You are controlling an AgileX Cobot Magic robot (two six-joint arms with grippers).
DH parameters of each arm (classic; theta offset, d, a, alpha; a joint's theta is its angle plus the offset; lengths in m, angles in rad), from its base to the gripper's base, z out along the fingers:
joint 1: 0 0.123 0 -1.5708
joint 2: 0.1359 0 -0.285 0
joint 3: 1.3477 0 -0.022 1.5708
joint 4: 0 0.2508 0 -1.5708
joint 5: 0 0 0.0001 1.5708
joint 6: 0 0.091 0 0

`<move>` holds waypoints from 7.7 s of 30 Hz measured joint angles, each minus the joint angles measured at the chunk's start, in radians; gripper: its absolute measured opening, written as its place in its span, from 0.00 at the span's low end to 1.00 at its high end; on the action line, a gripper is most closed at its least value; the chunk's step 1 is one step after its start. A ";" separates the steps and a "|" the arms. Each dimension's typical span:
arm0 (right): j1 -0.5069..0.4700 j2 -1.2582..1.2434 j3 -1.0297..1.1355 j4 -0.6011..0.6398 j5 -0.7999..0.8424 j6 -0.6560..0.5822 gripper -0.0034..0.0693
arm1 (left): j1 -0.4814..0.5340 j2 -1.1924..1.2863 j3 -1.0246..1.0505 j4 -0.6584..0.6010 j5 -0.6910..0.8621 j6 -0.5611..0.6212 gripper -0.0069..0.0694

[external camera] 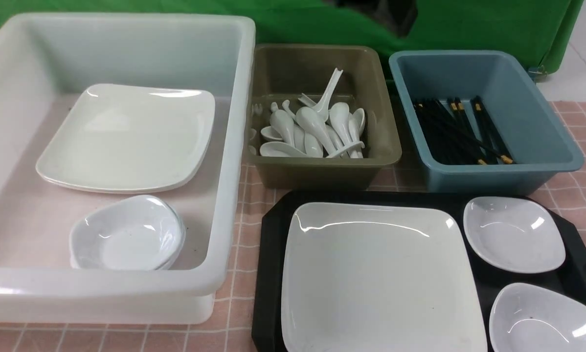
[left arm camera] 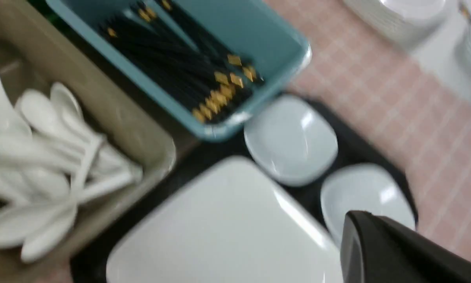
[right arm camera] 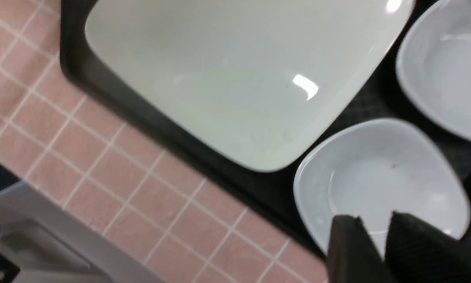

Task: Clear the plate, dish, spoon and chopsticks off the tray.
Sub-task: Use the right arm to grab a small plate from the dinner plate, then use the right arm to put the small plate into the large storage box on the left, then use the right arm to grab a small plate from the dinner plate, then use the right arm to put the small plate into the large storage box on the left, then use the right arm to grab a plate from the dinner plate

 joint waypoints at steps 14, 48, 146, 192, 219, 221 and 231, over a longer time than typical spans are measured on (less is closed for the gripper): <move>0.089 0.283 0.336 -0.071 -0.369 -0.072 0.85 | -0.125 -0.463 0.953 -0.024 -0.522 0.121 0.09; 0.196 0.312 0.134 -0.284 -0.131 0.176 0.15 | -0.066 -0.259 0.882 -0.001 -0.459 0.090 0.09; 0.024 0.689 -0.147 -0.339 -0.302 0.046 0.26 | 0.015 -0.180 0.677 -0.088 -0.460 0.196 0.09; 0.692 1.148 -1.148 0.178 -0.277 0.017 0.72 | 0.924 -0.625 0.907 -0.247 -0.242 0.280 0.09; -0.056 0.437 -0.034 0.073 -0.329 0.226 0.12 | 0.064 -0.374 0.907 -0.140 -0.373 0.227 0.09; -0.079 0.460 -0.020 0.123 -0.358 0.190 0.16 | 0.064 -0.372 0.907 -0.133 -0.375 0.227 0.09; -0.117 0.777 -0.148 0.231 -0.517 0.105 0.69 | 0.064 -0.372 0.907 -0.118 -0.380 0.220 0.09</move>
